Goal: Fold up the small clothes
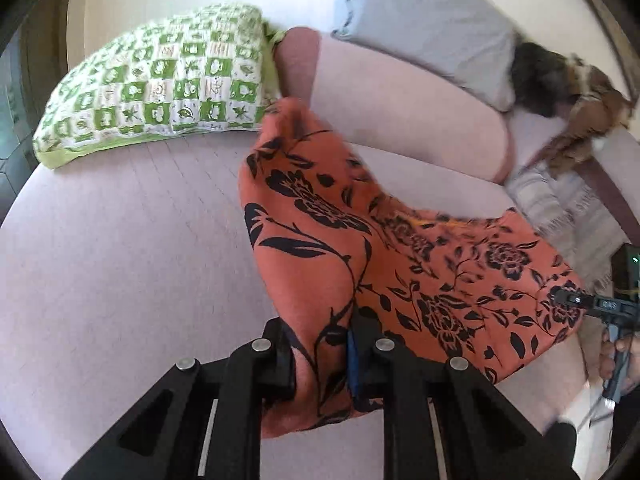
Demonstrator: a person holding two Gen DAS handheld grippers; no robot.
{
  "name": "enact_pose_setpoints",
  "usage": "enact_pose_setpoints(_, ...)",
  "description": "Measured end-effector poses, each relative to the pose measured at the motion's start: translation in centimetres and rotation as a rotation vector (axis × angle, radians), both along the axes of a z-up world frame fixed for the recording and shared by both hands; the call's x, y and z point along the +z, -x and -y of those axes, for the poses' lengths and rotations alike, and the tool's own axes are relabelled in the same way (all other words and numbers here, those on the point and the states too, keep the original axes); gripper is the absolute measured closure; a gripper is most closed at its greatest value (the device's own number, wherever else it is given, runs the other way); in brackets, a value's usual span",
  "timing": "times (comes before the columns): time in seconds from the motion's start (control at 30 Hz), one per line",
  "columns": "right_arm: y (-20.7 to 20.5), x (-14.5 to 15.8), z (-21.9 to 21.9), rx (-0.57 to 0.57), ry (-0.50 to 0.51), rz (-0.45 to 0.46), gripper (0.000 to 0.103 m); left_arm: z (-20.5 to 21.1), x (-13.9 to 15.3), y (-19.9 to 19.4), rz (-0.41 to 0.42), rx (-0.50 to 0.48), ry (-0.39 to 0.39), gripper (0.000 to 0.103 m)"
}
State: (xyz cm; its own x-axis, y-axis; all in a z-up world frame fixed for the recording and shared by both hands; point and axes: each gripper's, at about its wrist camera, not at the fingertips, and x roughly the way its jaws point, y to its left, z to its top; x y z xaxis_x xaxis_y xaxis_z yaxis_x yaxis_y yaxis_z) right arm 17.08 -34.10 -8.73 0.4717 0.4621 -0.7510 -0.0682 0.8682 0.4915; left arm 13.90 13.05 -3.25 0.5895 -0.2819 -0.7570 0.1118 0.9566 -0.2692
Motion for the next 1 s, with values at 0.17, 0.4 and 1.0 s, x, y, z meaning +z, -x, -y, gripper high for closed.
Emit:
enact_pose_setpoints(0.17,8.5,-7.1,2.0,-0.040,0.075,-0.192,0.027,0.5,-7.9,6.7,-0.194,-0.025,-0.011,0.043)
enact_pose_setpoints(0.4,10.0,-2.8,4.1,-0.151,0.059,0.008,0.027,-0.7,-6.0,6.6,-0.087,0.051,-0.051,0.033)
enact_pose_setpoints(1.0,7.5,-3.8,3.3,-0.179,0.268,-0.030,0.092,1.8,-9.0,2.0,-0.170,0.032,-0.156,0.074)
